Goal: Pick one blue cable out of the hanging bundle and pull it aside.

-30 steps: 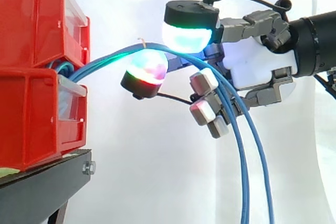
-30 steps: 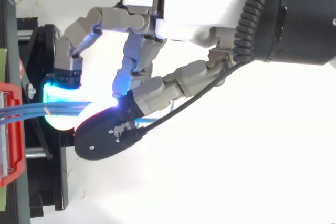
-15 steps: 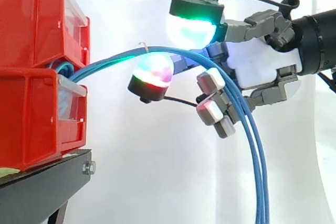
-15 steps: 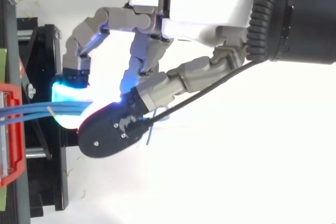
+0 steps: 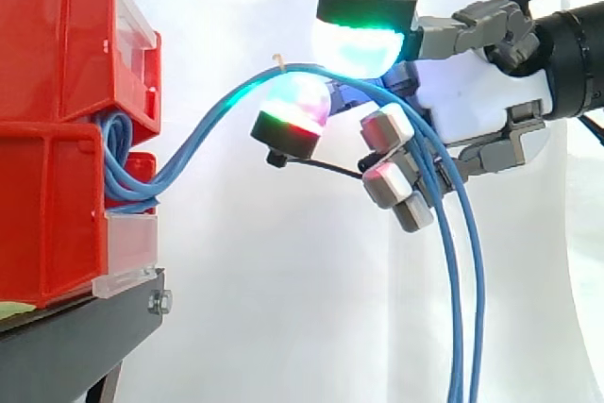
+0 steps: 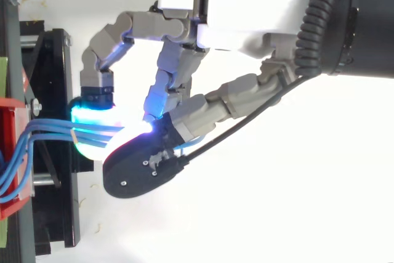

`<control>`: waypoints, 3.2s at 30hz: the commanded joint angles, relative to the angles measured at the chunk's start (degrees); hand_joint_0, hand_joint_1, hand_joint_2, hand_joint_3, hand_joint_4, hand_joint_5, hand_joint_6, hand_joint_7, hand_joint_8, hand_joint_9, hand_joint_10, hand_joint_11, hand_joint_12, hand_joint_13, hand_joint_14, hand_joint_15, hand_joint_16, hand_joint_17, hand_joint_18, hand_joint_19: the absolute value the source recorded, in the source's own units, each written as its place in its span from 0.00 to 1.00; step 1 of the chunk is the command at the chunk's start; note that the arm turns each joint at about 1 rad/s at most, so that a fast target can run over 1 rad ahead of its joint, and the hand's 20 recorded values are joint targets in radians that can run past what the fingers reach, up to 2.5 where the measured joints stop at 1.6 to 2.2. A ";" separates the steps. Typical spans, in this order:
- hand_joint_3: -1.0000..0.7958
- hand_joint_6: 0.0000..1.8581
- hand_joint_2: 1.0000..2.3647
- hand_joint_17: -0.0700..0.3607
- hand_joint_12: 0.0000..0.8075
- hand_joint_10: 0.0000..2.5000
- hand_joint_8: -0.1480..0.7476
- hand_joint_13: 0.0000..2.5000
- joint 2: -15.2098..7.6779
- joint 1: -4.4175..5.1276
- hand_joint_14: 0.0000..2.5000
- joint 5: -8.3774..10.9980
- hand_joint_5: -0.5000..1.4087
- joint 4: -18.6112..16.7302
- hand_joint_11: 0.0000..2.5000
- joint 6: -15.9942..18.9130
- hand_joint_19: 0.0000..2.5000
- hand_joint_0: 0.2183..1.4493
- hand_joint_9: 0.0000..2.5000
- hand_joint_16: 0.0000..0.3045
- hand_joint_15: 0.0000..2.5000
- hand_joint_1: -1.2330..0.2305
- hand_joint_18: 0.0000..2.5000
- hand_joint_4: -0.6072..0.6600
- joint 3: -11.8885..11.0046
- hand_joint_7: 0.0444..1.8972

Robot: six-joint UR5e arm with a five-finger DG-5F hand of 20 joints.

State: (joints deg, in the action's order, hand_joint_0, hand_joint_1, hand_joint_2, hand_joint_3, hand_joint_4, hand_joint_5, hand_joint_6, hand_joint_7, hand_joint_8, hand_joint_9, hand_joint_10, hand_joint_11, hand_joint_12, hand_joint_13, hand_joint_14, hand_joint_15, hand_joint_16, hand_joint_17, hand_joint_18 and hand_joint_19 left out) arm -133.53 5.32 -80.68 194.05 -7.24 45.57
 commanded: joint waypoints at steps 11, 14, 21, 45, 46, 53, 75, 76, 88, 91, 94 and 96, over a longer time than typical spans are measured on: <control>0.35 0.51 0.01 0.40 0.40 0.01 0.42 0.40 0.29 -0.13 0.01 -0.09 0.22 1.33 0.22 0.12 0.29 0.46 0.48 0.15 0.24 0.21 0.33 0.32 -0.04 0.41; 0.28 0.50 0.00 0.40 0.40 0.01 0.42 0.40 0.29 -0.13 0.01 -0.09 0.22 1.42 0.23 0.12 0.28 0.44 0.48 0.15 0.24 0.19 0.34 0.34 0.05 0.40; 0.28 0.48 0.00 0.41 0.41 0.01 0.43 0.41 0.29 -0.22 0.01 -0.17 0.23 1.51 0.22 0.12 0.28 0.26 0.51 0.15 0.24 0.23 0.35 0.48 0.22 0.39; 0.28 0.46 0.00 0.42 0.44 0.01 0.45 0.42 0.29 -0.31 0.01 -1.76 0.23 3.97 0.21 0.47 0.28 0.23 0.52 0.16 0.24 0.34 0.35 0.49 0.22 0.41; 0.28 0.46 0.00 0.42 0.44 0.01 0.45 0.42 0.29 -0.31 0.01 -1.76 0.23 3.97 0.21 0.47 0.28 0.23 0.52 0.16 0.24 0.36 0.35 0.49 0.22 0.40; 0.28 0.45 0.00 0.43 0.44 0.01 0.45 0.42 0.29 -0.31 0.01 -1.76 0.23 4.58 0.20 0.47 0.29 0.23 0.52 0.17 0.24 0.40 0.35 0.49 0.22 0.41; 0.38 0.48 0.01 0.39 0.40 0.01 0.41 0.40 0.29 -0.40 0.01 -1.76 0.22 4.94 0.22 0.73 0.29 0.48 0.48 0.14 0.24 0.16 0.32 0.29 0.22 0.48; 0.33 0.48 0.01 0.39 0.40 0.01 0.41 0.40 0.29 -0.40 0.01 -1.76 0.22 5.02 0.22 0.73 0.29 0.49 0.48 0.14 0.24 0.15 0.32 0.28 0.22 0.48; 0.28 0.47 0.00 0.40 0.40 0.01 0.41 0.40 0.64 -0.49 0.01 -1.84 0.23 5.38 0.21 0.73 0.28 0.25 0.50 0.15 0.24 0.17 0.34 0.44 0.22 0.39; 0.28 0.46 0.00 0.43 0.44 0.01 0.43 0.41 0.64 -0.57 0.01 -1.84 0.23 5.64 0.21 0.73 0.27 0.19 0.50 0.17 0.23 0.20 0.36 0.46 0.13 0.39; 0.28 0.45 0.00 0.45 0.46 0.01 0.46 0.42 0.64 -0.57 0.01 -1.84 0.24 5.81 0.20 0.73 0.27 0.17 0.51 0.18 0.23 0.23 0.36 0.46 0.13 0.40; 0.28 0.45 0.00 0.46 0.48 0.01 0.46 0.42 0.64 -0.57 0.01 -1.84 0.23 5.99 0.20 0.73 0.27 0.15 0.51 0.19 0.23 0.27 0.37 0.47 0.13 0.40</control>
State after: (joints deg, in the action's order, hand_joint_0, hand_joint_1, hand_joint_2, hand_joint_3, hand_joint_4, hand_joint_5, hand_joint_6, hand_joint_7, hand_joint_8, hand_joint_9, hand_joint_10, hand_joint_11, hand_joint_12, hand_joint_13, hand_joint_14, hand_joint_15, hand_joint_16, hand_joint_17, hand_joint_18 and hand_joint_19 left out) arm -132.91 4.76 -82.53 199.76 -6.50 45.72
